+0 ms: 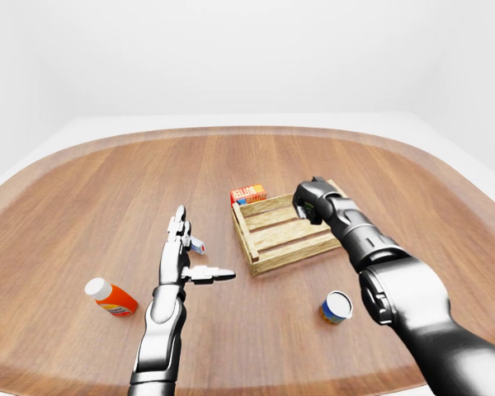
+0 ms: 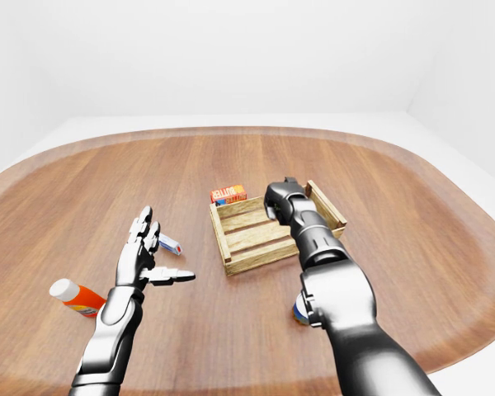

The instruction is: Pick up the tomato sauce, and put it in the wooden tray.

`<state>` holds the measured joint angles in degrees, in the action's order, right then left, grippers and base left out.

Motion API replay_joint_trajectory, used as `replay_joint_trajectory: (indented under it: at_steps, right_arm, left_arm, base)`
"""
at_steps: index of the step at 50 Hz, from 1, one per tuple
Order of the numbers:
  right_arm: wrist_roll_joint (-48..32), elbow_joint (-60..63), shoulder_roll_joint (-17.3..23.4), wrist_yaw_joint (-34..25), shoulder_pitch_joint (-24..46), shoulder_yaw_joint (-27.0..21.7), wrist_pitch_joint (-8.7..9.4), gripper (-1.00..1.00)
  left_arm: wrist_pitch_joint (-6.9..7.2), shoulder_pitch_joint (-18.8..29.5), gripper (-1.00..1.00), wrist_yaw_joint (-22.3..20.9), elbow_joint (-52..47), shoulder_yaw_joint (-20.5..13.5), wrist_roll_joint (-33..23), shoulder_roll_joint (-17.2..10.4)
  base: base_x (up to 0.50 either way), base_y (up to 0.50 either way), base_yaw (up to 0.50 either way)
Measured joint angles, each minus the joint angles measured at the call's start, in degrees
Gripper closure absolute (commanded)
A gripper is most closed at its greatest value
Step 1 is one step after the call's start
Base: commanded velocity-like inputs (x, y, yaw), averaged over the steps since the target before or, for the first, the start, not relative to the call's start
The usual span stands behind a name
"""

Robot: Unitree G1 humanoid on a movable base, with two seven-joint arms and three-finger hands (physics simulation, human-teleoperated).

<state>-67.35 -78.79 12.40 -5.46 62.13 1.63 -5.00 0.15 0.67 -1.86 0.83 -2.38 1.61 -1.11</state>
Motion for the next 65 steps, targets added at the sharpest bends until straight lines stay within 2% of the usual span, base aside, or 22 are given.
replay_joint_trajectory:
  at_steps: [12, 24, 42, 49, 65]
  right_arm:
    - [-3.6, -1.0, -0.2, -2.0, 0.3, -1.4, 0.00, 1.00]
    - [-4.0, -1.2, 0.0, -4.5, 0.1, -2.0, 0.00, 1.00]
    - [-4.0, -1.4, 0.2, -5.1, -1.1, -2.4, 0.00, 1.00]
    - [-4.0, -1.4, 0.2, -3.6, -1.4, -2.4, 0.00, 1.00]
    - [-3.4, -1.5, 0.1, 4.1, -1.6, -3.1, 0.00, 1.00]
  left_arm:
    - [0.01, 0.0, -1.00, 0.0, -0.1, 0.0, 0.0, 0.0]
    - [0.03, -0.1, -1.00, 0.0, -0.2, 0.0, 0.0, 0.0]
    - [0.07, 0.0, -1.00, 0.0, -0.2, 0.1, -0.1, 0.0]
    - [0.07, -0.1, -1.00, 0.0, -0.3, 0.1, -0.1, 0.0]
    - [0.07, -0.1, -1.00, 0.0, -0.3, 0.1, 0.0, 0.1]
  base:
    - [0.00, 0.00, 0.00]
    - [0.00, 0.00, 0.00]
    - [0.00, 0.00, 0.00]
    - [0.00, 0.00, 0.00]
    - [0.00, 0.00, 0.00]
